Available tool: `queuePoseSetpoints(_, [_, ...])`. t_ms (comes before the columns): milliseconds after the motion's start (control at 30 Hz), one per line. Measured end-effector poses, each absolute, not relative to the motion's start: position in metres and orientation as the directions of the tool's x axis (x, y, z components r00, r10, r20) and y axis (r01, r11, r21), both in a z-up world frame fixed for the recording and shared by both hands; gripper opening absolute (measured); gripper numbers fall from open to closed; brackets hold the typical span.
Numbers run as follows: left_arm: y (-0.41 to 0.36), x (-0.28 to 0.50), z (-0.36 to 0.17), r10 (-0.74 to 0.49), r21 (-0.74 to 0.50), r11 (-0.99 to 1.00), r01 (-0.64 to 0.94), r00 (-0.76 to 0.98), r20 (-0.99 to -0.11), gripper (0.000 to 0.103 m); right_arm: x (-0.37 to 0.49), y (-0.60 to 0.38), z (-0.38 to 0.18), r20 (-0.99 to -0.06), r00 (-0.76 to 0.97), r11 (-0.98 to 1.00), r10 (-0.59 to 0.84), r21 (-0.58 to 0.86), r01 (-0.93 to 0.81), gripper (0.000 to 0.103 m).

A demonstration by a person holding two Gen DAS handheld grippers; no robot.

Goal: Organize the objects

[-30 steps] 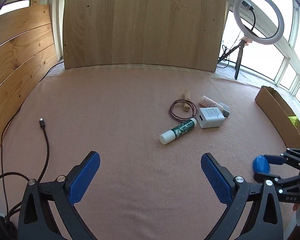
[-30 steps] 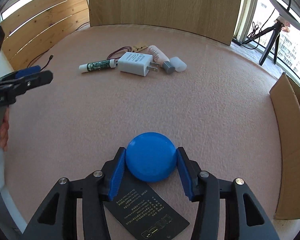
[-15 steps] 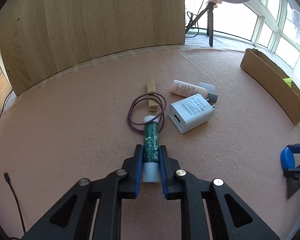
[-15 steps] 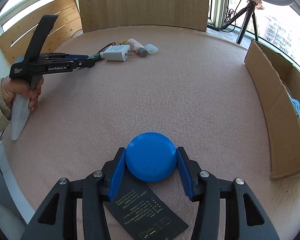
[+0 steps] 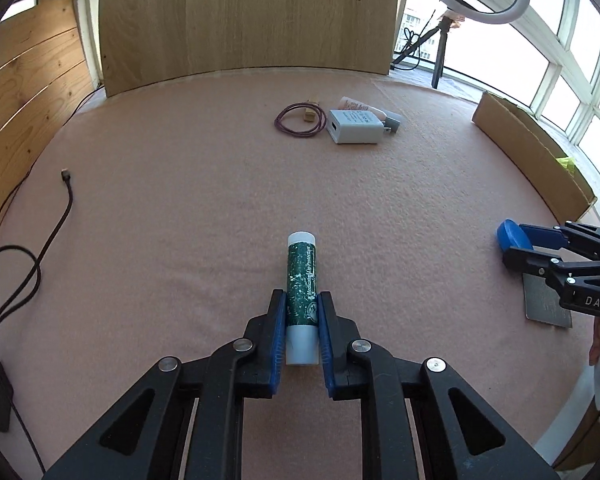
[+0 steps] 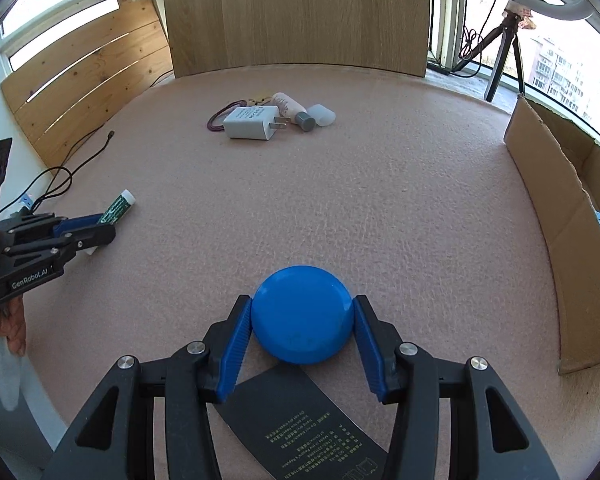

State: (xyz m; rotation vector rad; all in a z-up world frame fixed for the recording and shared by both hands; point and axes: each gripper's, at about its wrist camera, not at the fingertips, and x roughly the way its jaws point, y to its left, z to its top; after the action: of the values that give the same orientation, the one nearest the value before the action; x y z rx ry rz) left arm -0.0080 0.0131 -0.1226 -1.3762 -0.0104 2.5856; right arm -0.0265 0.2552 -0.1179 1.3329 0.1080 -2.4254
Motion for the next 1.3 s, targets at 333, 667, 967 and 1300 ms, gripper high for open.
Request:
queuePoseSetpoints(333, [0.007,0.039,-0.09,0.196,-0.145,-0.98,-0.133,-0.599,-0.777,0.016,-0.008,0.211,-0.095,-0.798,-0.494,-0.891,-0.345,0.114,0.439,0.046])
queuePoseSetpoints(667, [0.039,0.03,-0.041,0.21,-0.129,-0.977,-0.171,-0.652,-0.728,0.016,-0.011,0.228,-0.051,-0.734,-0.574,-0.899,-0.363,0.113,0.424,0.046])
queuePoseSetpoints(967, [0.065,0.021,-0.026,0.201,-0.108,-0.978,-0.179,-0.664,-0.72,0.016,-0.015,0.253,-0.045,-0.714,-0.594,-0.901,-0.371,0.123,0.415,0.046])
queuePoseSetpoints(1300, [0.115,0.003,-0.021,0.215,-0.088,-0.971,-0.221,-0.656,-0.723,0.016,-0.026,0.296,-0.041,-0.695,-0.617,-0.91,-0.369,0.137,0.391,0.046])
